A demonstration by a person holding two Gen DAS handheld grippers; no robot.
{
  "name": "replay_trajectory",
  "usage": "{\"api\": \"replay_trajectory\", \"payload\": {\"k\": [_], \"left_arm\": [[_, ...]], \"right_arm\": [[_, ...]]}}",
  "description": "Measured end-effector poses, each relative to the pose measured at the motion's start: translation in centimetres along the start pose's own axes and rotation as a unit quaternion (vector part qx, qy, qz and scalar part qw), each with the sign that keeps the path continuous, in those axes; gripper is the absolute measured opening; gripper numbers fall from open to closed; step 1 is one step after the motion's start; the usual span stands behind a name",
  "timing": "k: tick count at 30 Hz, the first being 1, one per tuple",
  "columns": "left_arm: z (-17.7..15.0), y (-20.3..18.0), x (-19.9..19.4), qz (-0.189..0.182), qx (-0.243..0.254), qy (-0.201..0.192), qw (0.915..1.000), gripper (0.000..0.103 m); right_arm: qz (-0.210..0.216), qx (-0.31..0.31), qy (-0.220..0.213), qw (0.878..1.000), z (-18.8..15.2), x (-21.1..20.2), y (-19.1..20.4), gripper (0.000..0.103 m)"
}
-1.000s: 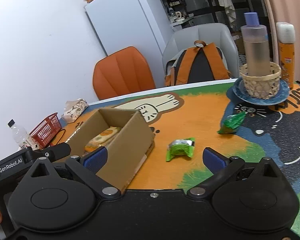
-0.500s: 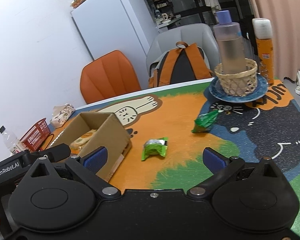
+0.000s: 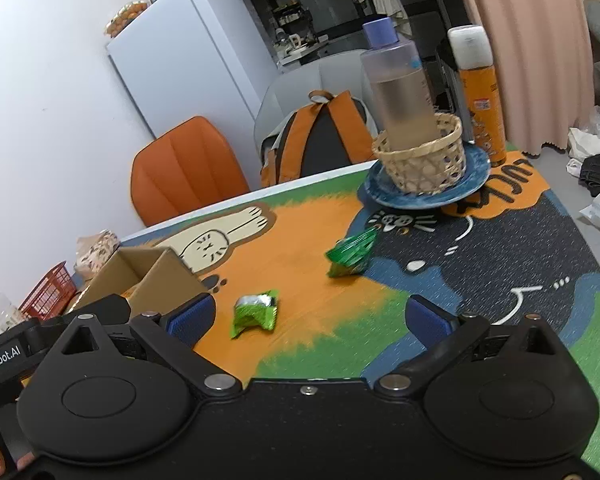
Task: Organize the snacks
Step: 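Move both grippers back toward the green packets, then grasp the green-silver packet with the left gripper while the right grasps the green packet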
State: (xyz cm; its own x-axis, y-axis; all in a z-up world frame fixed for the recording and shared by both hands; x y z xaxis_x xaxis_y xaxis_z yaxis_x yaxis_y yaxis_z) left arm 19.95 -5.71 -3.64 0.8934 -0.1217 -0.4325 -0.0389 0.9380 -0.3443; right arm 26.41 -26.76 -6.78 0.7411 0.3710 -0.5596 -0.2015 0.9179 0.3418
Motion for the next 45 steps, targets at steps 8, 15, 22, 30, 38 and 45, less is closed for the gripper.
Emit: {"api": "replay_trajectory", "payload": {"k": [8,15,22,30,38,45], "left_arm": [[-0.6,-1.2,2.5,0.004,0.017,0.013,0.9998,0.093],[-1.4,-1.5,5.3,0.012,0.022,0.032,0.9992,0.087],[-2.1,-1.5,7.9,0.028,0.024,0.043,0.9984,0.085],[-2.8,-0.7,10.8,0.055,0.022,0.055,0.9968,0.081],[-3.7,-0.4,13.0,0.075,0.029,0.065,0.9946,0.076],[-4.4,-0.2,14.3,0.087,0.03,0.069,0.9934,0.07]], "right_arm": [[0.0,0.028,0.003,1.0,0.9,1.8,-2.1,0.102],[0.007,0.032,0.015,0.999,1.6,4.0,-2.9,0.098],[0.015,0.028,0.032,0.999,2.6,6.7,-2.5,0.095],[0.008,0.028,0.053,0.998,3.0,10.1,-2.6,0.091],[0.018,0.042,0.059,0.997,1.9,12.9,-3.3,0.087],[0.027,0.048,0.042,0.998,2.0,13.9,-3.1,0.078]]}}
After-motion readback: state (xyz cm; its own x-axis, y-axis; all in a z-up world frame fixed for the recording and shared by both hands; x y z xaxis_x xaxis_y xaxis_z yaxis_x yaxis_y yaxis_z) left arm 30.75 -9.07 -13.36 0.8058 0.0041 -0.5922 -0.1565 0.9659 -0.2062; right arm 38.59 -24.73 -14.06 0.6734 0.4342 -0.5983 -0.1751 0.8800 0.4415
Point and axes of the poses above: each gripper's, at about its wrist camera, not at the fingertips, and x roughly the way its jaws point, y to its left, z to its top, the point moved 4 cm from there along x, roughly the way its jaws point, and after that the axes turned 7 degrees about -z, right-handed, at the moved point
